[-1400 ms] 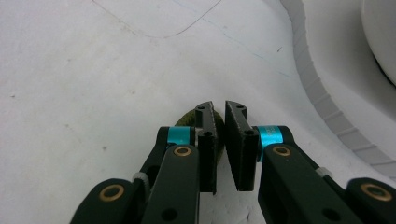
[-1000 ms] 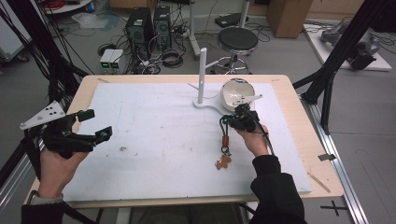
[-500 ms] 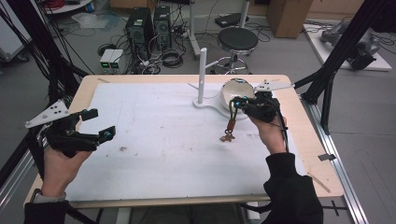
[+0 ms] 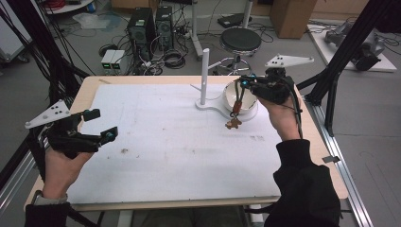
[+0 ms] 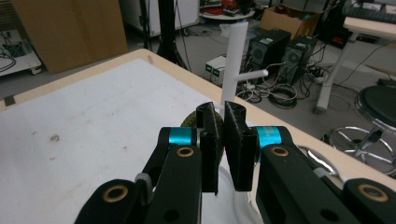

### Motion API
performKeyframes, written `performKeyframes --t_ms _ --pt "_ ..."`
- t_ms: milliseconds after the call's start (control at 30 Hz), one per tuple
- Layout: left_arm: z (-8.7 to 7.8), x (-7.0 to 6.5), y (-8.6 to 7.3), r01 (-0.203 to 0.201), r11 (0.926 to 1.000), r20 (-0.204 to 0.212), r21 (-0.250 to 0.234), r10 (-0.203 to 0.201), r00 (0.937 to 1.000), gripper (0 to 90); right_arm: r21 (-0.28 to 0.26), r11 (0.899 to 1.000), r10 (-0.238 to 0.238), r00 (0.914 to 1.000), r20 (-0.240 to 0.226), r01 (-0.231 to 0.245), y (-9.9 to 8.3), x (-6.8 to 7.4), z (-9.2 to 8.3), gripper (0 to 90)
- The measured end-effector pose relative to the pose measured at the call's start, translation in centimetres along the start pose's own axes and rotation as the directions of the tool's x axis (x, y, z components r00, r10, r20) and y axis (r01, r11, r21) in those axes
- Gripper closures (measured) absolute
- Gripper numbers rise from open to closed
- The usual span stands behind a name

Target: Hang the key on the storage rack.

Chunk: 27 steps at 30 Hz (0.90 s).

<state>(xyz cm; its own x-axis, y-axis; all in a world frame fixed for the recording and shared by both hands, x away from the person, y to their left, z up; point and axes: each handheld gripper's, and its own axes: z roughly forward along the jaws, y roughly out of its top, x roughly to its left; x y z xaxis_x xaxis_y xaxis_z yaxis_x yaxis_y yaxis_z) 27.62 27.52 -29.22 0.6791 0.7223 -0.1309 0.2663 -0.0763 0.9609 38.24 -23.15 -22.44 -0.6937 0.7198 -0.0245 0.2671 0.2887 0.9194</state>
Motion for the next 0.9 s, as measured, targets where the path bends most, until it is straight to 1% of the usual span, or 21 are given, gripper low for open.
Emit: performKeyframes --t_ms 33,67,100,133,200,233,267,300,367,400,467,533,567,633,700,733,800,833,900 --pt "0.0 0.0 0.0 0.003 1.0 0.0 -0.003 -0.003 1.0 2.7 -0.006 1.0 -0.003 1.0 -0.004 0.003 0.3 -0.1 0.1 84.7" --pt "0.0 -0.1 0.0 0.004 1.0 0.002 0.0 -0.004 1.0 2.7 -0.009 1.0 0.005 0.9999 -0.01 -0.005 0.8 -0.5 0.5 84.8" --pt "0.0 -0.1 0.0 0.002 1.0 0.002 -0.001 -0.002 1.0 2.7 -0.009 1.0 0.005 0.9999 -0.01 -0.005 0.8 -0.5 0.5 84.8" --pt "0.0 -0.2 0.0 0.0 1.0 0.004 -0.001 0.0 1.0 2.7 -0.012 1.0 0.004 0.9998 -0.018 -0.004 1.3 -1.0 1.1 84.7" --pt "0.1 -0.2 0.0 -0.003 1.0 -0.001 0.003 0.003 1.0 2.7 -0.009 1.0 0.008 0.9998 -0.019 -0.008 1.4 -1.1 1.3 84.7" --pt "0.2 -0.2 -0.1 0.0 1.0 -0.001 0.006 0.0 1.0 2.7 -0.005 1.0 0.005 0.9997 -0.022 -0.005 1.6 -1.7 2.0 84.7" --pt "0.2 -0.2 -0.1 0.0 1.0 -0.001 0.006 0.0 1.0 2.7 -0.005 1.0 0.005 0.9997 -0.022 -0.005 1.6 -1.7 2.0 84.7" --pt "0.2 -0.1 -0.2 0.0 0.9999 0.0 0.01 0.0 1.0 2.7 0.003 1.0 0.015 0.9995 -0.028 -0.015 1.6 -2.4 2.8 84.7" --pt "0.2 -0.1 -0.3 0.003 0.9999 -0.005 0.012 -0.002 1.0 2.7 0.007 1.0 0.017 0.9995 -0.027 -0.017 1.6 -2.6 3.1 84.7" --pt "0.2 0.0 -0.3 0.002 0.9999 -0.002 0.013 -0.002 1.0 2.7 0.016 1.0 0.023 0.9988 -0.044 -0.022 1.5 -3.3 4.0 84.8" --pt "0.2 0.0 -0.4 -0.014 0.9999 0.006 0.009 0.014 0.9999 2.7 0.025 1.0 0.017 0.9988 -0.046 -0.016 1.6 -3.9 5.1 84.9" --pt "0.1 0.2 -0.4 -0.005 1.0 -0.002 0.006 0.005 1.0 2.7 0.024 1.0 0.016 0.9988 -0.046 -0.015 1.8 -4.4 6.1 84.9" --pt "0.0 0.3 -0.5 -0.003 1.0 -0.001 0.004 0.003 1.0 2.7 0.024 1.0 0.016 0.9988 -0.046 -0.015 1.8 -4.4 6.1 84.9" --pt "-0.2 0.5 -0.5 0.0 1.0 -0.008 0.0 0.0 1.0 2.7 0.009 1.0 0.01 0.9986 -0.051 -0.01 2.1 -4.9 6.6 84.9" --pt "-0.3 0.7 -0.4 0.0 1.0 -0.009 -0.001 0.0 1.0 2.7 0.008 1.0 0.012 0.9983 -0.056 -0.012 2.4 -5.3 7.0 84.9" --pt "-0.4 0.7 -0.4 0.001 1.0 -0.012 -0.002 -0.001 0.9999 2.7 0.01 1.0 0.007 0.9986 -0.052 -0.007 2.6 -5.9 7.4 84.9" --pt "-0.4 0.8 -0.4 0.002 1.0 -0.01 -0.001 -0.002 0.9999 2.7 0.013 1.0 0.008 0.9987 -0.05 -0.008 2.7 -6.1 7.6 84.9" --pt "-0.4 0.9 -0.4 0.001 1.0 -0.01 -0.001 -0.001 0.9999 2.7 -0.011 1.0 0.014 0.9979 -0.063 -0.015 3.0 -6.6 8.0 84.9" --pt "-0.4 0.9 -0.4 -0.002 1.0 -0.009 0.004 0.002 1.0 2.7 -0.008 1.0 0.016 0.9968 -0.078 -0.017 3.3 -6.9 8.6 84.9"
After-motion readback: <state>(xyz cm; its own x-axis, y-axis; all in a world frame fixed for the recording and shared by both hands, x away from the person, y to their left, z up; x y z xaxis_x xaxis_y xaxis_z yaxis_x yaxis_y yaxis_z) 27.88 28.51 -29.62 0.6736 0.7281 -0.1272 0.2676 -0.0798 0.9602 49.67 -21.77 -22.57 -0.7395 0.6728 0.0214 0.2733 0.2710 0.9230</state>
